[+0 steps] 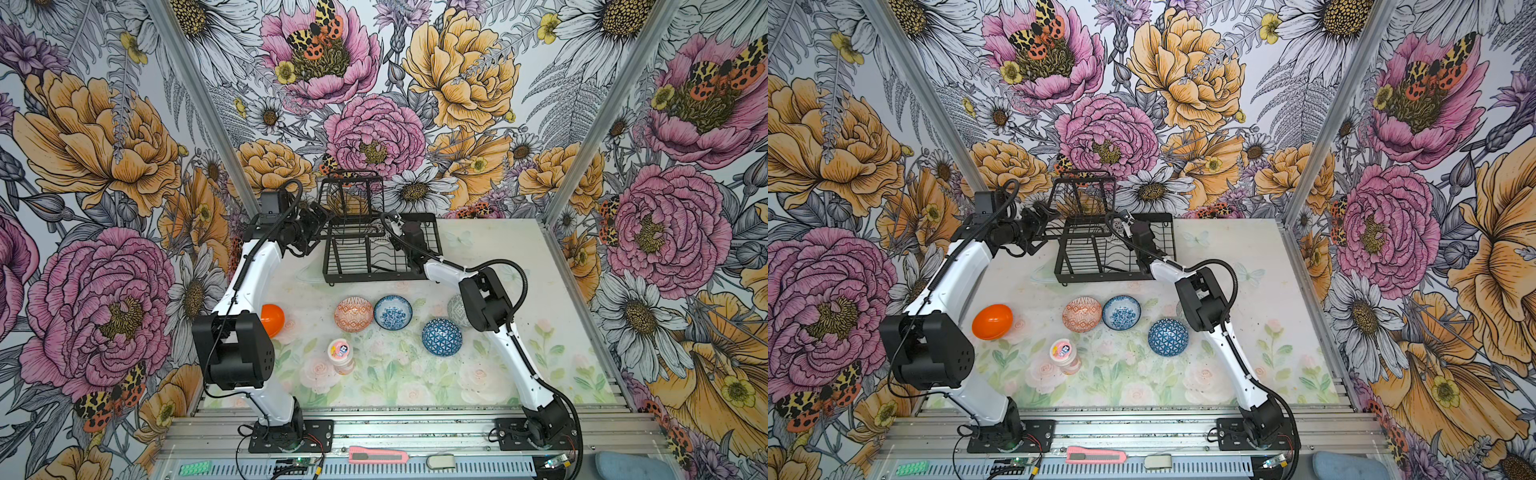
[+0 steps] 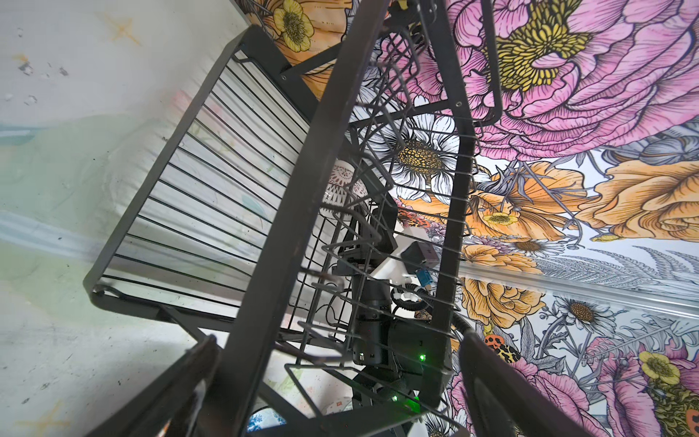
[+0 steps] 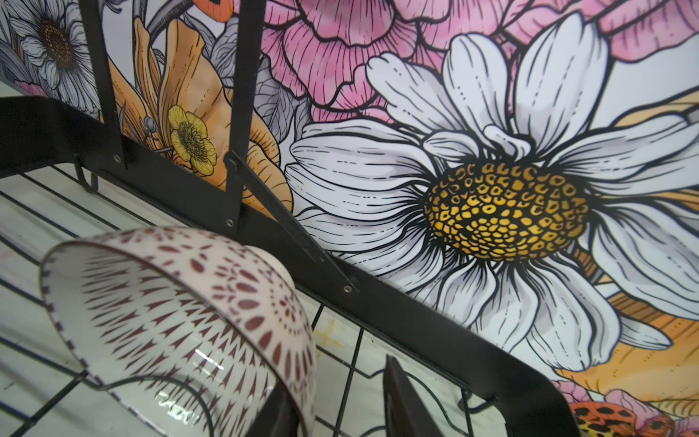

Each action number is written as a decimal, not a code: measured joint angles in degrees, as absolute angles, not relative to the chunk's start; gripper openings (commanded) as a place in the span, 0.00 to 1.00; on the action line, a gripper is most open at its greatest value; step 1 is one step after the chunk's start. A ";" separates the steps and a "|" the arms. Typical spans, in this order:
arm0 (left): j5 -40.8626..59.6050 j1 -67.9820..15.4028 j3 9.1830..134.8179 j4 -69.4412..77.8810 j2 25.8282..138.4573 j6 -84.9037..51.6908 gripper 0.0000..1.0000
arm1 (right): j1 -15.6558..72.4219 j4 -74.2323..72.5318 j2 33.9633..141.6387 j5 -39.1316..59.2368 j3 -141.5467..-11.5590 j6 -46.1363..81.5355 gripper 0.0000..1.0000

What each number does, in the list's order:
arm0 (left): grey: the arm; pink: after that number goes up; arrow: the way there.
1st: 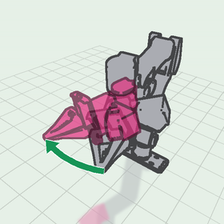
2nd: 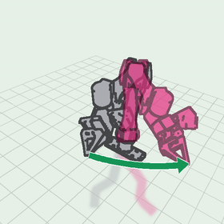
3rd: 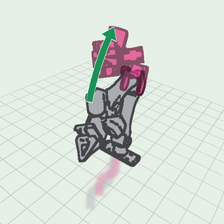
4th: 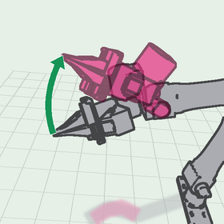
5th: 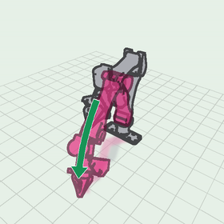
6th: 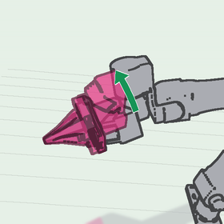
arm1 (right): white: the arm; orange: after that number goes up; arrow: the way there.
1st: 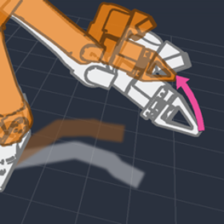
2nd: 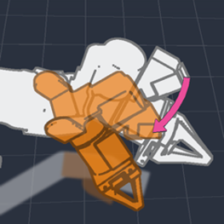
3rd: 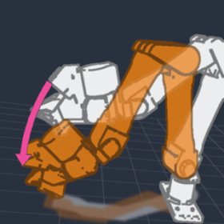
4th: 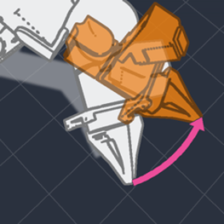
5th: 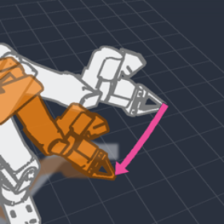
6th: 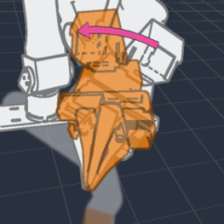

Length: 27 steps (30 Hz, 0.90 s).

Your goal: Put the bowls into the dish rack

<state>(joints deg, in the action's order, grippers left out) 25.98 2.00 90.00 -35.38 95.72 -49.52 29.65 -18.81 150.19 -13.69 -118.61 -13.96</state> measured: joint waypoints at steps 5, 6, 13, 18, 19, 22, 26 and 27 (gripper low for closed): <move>25.82 2.37 89.76 -35.33 95.26 -49.52 0.99 | 29.65 -19.27 148.94 -13.37 -117.12 -13.89 0.42; 25.76 2.48 89.45 -35.38 94.94 -49.52 0.99 | 29.65 -19.62 148.79 -13.32 -116.77 -13.89 0.43; 24.95 4.10 86.76 -35.44 91.64 -49.52 0.99 | 29.67 -20.73 148.07 -13.30 -115.59 -12.99 0.47; 24.88 5.17 86.13 -35.57 90.52 -49.54 0.99 | 29.65 -21.15 146.82 -13.32 -114.24 -12.86 0.51; 24.88 5.17 85.97 -35.55 90.50 -49.54 0.99 | 29.65 -21.21 146.17 -13.30 -113.73 -12.88 0.52; 24.86 5.17 85.56 -35.70 90.50 -49.52 0.99 | 29.65 -21.58 144.11 -13.30 -112.42 -12.91 0.53; 24.71 5.17 85.54 -35.75 90.50 -49.54 0.99 | 29.67 -22.24 141.23 -13.30 -110.52 -12.91 0.55; 24.62 5.17 85.47 -35.75 90.50 -49.54 0.99 | 29.67 -22.37 140.62 -13.30 -110.00 -12.91 0.55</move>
<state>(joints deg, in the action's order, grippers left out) 24.62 5.17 85.47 -35.75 90.50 -49.54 29.67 -22.37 140.62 -13.30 -110.00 -12.91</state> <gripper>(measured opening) 0.986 0.541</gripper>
